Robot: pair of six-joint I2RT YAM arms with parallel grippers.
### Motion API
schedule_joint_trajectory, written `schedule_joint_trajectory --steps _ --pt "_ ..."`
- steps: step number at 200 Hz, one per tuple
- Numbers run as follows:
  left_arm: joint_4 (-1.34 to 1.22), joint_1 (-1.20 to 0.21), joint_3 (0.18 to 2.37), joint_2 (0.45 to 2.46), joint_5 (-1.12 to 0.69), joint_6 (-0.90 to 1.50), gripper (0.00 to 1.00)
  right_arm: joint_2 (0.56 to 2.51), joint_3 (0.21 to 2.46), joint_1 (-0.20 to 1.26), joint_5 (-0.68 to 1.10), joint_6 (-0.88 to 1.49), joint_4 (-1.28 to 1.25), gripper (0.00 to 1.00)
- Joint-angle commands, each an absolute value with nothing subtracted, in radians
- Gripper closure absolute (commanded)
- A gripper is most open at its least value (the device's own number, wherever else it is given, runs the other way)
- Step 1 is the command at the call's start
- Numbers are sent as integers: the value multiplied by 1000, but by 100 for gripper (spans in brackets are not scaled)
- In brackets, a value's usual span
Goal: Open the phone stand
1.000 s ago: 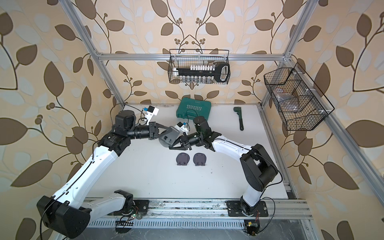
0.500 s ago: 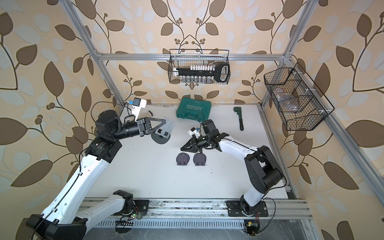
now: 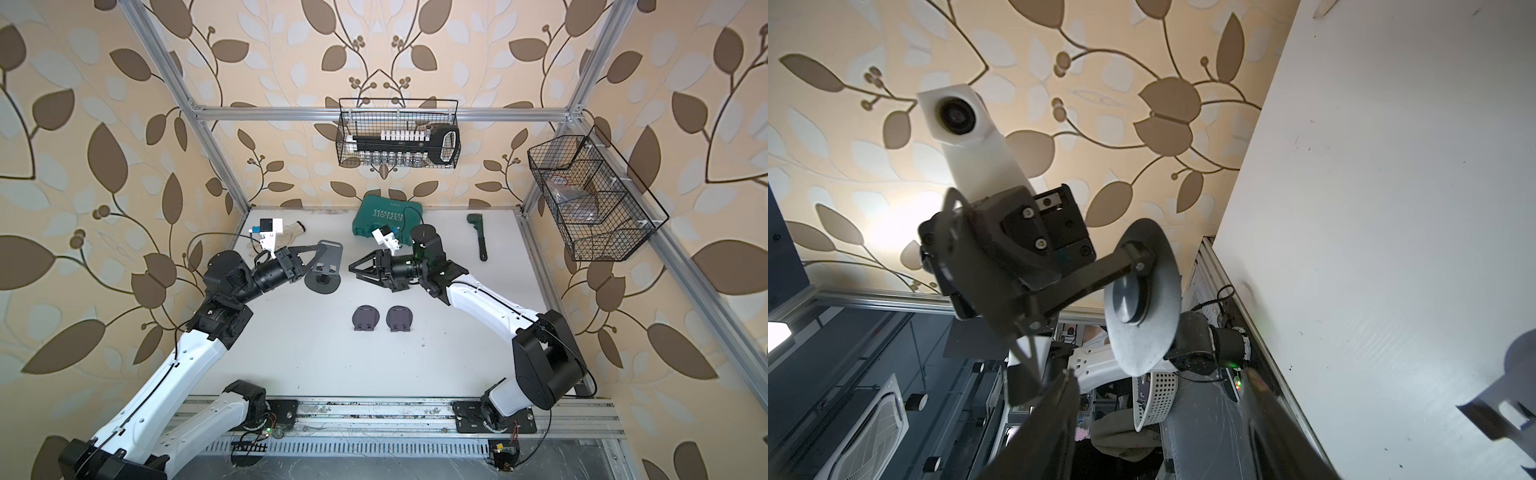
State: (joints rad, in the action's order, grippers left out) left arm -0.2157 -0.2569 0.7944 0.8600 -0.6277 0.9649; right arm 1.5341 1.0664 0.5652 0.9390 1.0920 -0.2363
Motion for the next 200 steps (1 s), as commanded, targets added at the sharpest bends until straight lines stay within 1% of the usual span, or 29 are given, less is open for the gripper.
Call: schedule_joint_trajectory --steps 1,27,46,90,128,153,175,182,192,200 --pt "-308 -267 794 819 -539 967 100 1566 1054 575 908 1102 -290 42" --pt "-301 -273 792 818 -528 961 100 1602 1038 585 930 1205 -459 42" --pt "-305 -275 784 819 -526 959 100 1626 1063 603 930 1241 -521 42" --pt "-315 -281 782 834 -538 960 100 1706 1168 663 927 1238 -506 42" --pt "-310 -284 774 830 -540 957 100 1766 1220 684 934 1290 -576 45" --pt "-310 -284 769 829 -532 947 100 1781 1238 695 936 1294 -576 48" --pt "-322 -284 762 836 -526 945 100 1785 1233 701 933 1296 -579 55" --pt "-323 -284 760 838 -524 946 100 1784 1230 700 933 1295 -580 58" --pt "-329 -284 756 839 -519 950 100 1783 1224 701 932 1298 -582 65" --pt "-331 -284 755 839 -514 947 100 1781 1218 701 930 1303 -585 67"
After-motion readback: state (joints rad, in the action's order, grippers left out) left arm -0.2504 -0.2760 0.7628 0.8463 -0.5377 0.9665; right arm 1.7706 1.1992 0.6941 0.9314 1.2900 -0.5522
